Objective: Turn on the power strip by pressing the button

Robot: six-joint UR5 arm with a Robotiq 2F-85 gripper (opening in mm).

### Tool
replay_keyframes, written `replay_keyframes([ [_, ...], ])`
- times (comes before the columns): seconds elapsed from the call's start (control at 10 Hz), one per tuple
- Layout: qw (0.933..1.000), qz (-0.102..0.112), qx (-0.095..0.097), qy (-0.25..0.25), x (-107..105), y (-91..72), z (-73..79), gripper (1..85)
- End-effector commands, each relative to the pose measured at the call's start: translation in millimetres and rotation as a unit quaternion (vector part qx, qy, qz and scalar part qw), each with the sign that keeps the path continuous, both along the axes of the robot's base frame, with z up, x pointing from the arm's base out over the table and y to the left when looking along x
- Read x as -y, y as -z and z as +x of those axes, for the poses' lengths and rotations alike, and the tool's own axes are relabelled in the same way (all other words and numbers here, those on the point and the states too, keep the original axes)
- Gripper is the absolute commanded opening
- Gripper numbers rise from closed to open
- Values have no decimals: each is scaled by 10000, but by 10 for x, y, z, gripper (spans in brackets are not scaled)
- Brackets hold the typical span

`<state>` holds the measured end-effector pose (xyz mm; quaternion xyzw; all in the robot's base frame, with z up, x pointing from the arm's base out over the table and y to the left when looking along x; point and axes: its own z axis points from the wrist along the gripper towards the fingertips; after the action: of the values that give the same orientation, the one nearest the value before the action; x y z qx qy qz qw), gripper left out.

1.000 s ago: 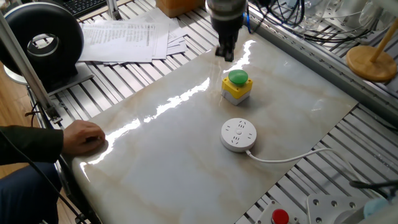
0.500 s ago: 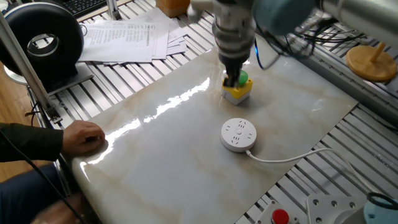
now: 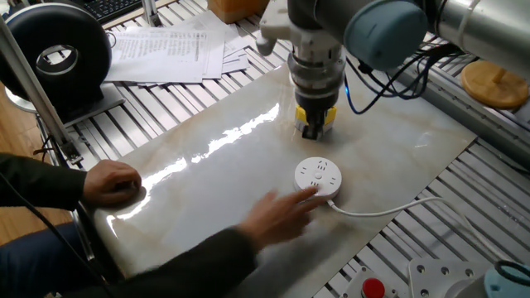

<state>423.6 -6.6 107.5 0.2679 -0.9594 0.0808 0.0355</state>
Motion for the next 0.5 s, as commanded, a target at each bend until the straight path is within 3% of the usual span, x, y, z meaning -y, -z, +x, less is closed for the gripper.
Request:
replay_keyframes([
  [0.0,9997,-135,-58,-175,50,-74,75,10],
  [0.2,9990,-156,-235,-350,90,-335,289,10],
  [0.4,9971,-301,-391,-572,207,-711,535,10],
])
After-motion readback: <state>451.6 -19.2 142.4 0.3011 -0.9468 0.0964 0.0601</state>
